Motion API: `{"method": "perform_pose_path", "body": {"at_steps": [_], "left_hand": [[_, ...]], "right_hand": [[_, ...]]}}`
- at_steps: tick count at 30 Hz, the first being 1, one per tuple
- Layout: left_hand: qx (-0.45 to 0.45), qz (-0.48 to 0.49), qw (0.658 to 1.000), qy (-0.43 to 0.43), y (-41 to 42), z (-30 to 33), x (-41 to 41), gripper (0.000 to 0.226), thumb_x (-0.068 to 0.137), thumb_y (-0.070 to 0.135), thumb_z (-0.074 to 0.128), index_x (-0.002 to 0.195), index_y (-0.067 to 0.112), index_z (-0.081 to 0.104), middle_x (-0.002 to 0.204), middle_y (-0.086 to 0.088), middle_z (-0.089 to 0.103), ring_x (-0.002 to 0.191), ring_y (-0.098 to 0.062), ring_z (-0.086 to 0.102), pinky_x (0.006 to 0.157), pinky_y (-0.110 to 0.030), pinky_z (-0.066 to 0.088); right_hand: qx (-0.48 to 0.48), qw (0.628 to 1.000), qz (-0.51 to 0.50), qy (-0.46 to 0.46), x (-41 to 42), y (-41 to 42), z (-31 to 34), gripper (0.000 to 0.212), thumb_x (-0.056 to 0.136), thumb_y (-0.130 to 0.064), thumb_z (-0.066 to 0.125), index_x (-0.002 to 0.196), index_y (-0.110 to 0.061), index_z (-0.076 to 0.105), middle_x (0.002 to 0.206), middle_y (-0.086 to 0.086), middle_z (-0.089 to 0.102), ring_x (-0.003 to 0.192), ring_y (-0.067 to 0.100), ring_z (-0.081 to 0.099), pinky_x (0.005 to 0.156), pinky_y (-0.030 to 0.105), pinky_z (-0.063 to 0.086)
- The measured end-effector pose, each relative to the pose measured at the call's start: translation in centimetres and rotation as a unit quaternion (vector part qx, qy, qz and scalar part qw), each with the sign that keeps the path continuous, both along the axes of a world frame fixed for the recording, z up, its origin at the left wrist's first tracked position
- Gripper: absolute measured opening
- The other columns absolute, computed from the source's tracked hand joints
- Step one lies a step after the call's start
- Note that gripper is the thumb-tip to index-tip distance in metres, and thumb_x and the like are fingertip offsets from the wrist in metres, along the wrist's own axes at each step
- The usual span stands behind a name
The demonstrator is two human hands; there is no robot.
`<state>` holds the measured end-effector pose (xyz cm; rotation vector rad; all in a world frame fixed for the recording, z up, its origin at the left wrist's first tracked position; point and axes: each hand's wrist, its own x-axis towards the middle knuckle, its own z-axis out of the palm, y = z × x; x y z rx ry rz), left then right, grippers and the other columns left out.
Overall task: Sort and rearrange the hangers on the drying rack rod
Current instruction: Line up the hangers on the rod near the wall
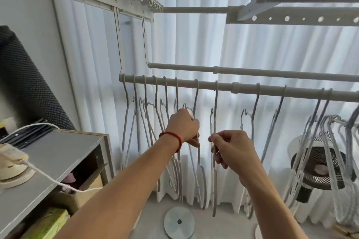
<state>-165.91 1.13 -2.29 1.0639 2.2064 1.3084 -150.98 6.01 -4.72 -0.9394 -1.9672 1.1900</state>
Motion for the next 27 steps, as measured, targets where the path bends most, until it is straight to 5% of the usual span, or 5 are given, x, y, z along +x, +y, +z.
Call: {"method": "perform_pose_path", "body": {"at_steps": [8, 12, 27], "left_hand": [[-0.037, 0.082, 0.991, 0.097, 0.0, -0.1, -0.1, 0.028, 0.102, 0.013, 0.044, 0.093, -0.007, 0.062, 0.08, -0.021, 0.073, 0.051, -0.03, 0.073, 0.068, -0.041, 0.065], [-0.074, 0.107, 0.982, 0.137, -0.3, 0.2, 0.0, 0.027, 0.101, 0.011, 0.044, 0.092, -0.006, 0.063, 0.067, -0.018, 0.073, 0.052, -0.028, 0.073, 0.072, -0.039, 0.064], [-0.097, 0.109, 0.974, 0.174, -0.2, 0.7, 0.3, 0.024, 0.101, 0.011, 0.045, 0.092, -0.003, 0.063, 0.077, -0.017, 0.073, 0.056, -0.027, 0.074, 0.072, -0.038, 0.065]], "right_hand": [[0.002, 0.999, 0.05, 0.0, 0.7, 0.7, 0.3, 0.021, 0.099, -0.015, 0.06, 0.084, -0.009, 0.073, 0.06, 0.008, 0.071, 0.045, 0.024, 0.062, 0.046, 0.031, 0.051], [-0.009, 0.997, 0.073, -0.003, 1.1, 0.9, 0.7, 0.023, 0.097, -0.012, 0.057, 0.082, -0.004, 0.073, 0.058, 0.007, 0.069, 0.044, 0.023, 0.061, 0.046, 0.03, 0.048], [0.026, 0.994, 0.106, -0.013, -0.9, 1.1, 0.9, 0.023, 0.094, -0.006, 0.057, 0.08, 0.003, 0.072, 0.058, 0.014, 0.069, 0.042, 0.021, 0.061, 0.043, 0.027, 0.049]]}}
